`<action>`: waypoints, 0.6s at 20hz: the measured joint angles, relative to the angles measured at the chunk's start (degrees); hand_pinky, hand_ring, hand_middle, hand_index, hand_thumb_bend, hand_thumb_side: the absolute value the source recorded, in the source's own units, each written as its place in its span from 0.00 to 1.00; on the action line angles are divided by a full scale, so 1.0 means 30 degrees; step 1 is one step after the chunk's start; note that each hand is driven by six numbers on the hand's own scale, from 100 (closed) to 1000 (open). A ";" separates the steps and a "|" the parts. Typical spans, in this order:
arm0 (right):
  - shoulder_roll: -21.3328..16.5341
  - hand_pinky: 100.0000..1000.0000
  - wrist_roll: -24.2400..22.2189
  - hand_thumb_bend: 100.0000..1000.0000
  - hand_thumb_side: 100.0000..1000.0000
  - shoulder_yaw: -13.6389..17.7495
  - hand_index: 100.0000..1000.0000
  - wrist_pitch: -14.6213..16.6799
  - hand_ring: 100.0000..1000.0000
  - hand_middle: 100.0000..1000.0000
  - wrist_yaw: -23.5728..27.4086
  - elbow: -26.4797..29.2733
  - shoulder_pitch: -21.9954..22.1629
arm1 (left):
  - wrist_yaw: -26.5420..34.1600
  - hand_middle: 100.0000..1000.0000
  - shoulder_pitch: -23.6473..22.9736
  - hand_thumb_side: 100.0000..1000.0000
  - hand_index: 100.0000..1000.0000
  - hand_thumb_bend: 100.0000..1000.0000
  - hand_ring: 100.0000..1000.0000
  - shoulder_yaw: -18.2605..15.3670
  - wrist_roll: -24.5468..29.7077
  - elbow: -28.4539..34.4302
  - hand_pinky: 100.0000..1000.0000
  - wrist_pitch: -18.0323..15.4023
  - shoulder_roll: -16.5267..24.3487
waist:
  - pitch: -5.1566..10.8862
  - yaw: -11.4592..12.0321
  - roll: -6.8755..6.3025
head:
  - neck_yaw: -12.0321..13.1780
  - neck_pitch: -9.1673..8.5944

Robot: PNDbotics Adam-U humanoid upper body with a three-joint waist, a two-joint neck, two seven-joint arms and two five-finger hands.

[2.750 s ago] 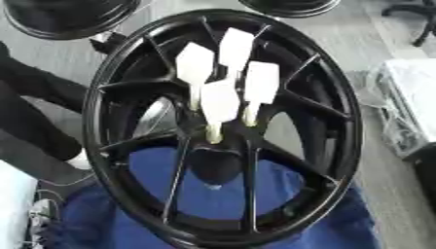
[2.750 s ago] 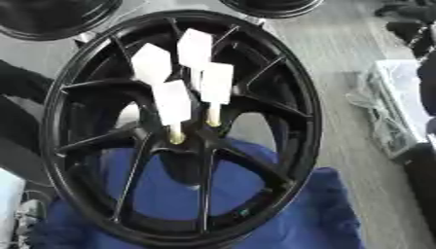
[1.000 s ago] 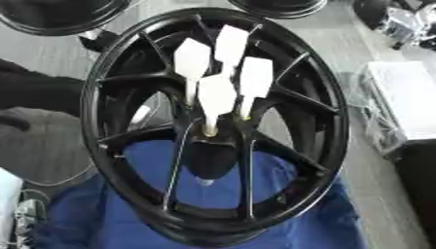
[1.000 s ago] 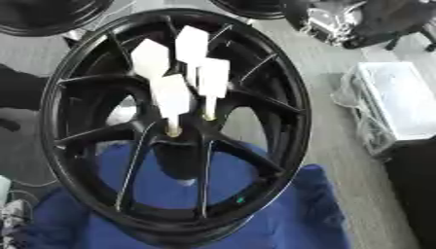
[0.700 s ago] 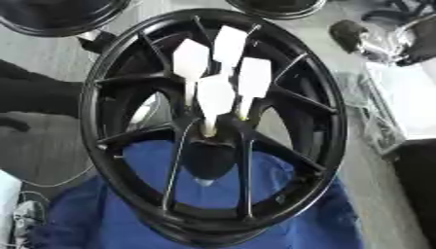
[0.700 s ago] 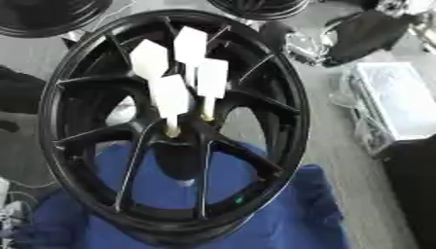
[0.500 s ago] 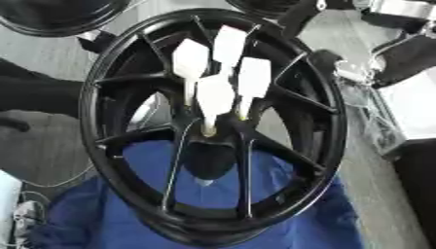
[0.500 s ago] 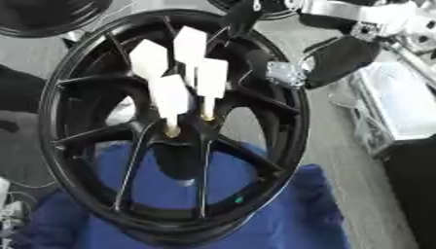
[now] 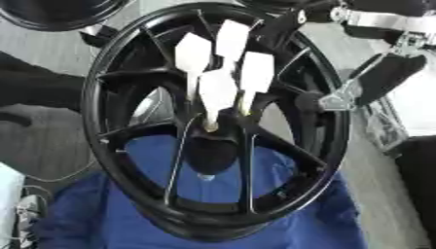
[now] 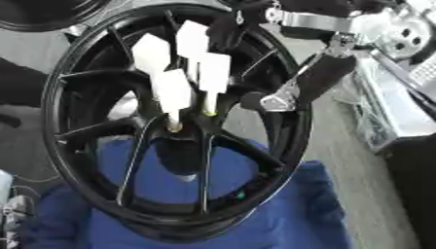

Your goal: Pull the pin out of the wheel hub.

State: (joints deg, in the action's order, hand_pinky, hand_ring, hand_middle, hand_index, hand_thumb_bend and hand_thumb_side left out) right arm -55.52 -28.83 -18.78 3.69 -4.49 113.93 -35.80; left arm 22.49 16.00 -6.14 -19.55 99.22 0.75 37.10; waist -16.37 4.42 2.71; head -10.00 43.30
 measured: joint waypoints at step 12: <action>0.0975 0.88 0.0900 0.36 0.13 0.0004 0.92 -0.2122 0.74 0.72 -0.0300 0.0001 -0.0159 | 0.0054 0.79 -0.0123 0.23 0.80 1.00 0.76 -0.0001 -0.0019 -0.0013 0.79 0.0032 -0.0011 | -0.0006 -0.0095 0.0099 | 0.0070 0.0146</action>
State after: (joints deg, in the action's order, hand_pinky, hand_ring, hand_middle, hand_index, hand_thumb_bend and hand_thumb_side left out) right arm -52.60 -26.13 -18.77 -2.67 -5.39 113.94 -36.28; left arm 22.65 15.63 -6.14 -19.61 99.18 0.85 37.07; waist -16.39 4.13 3.01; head -9.79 43.74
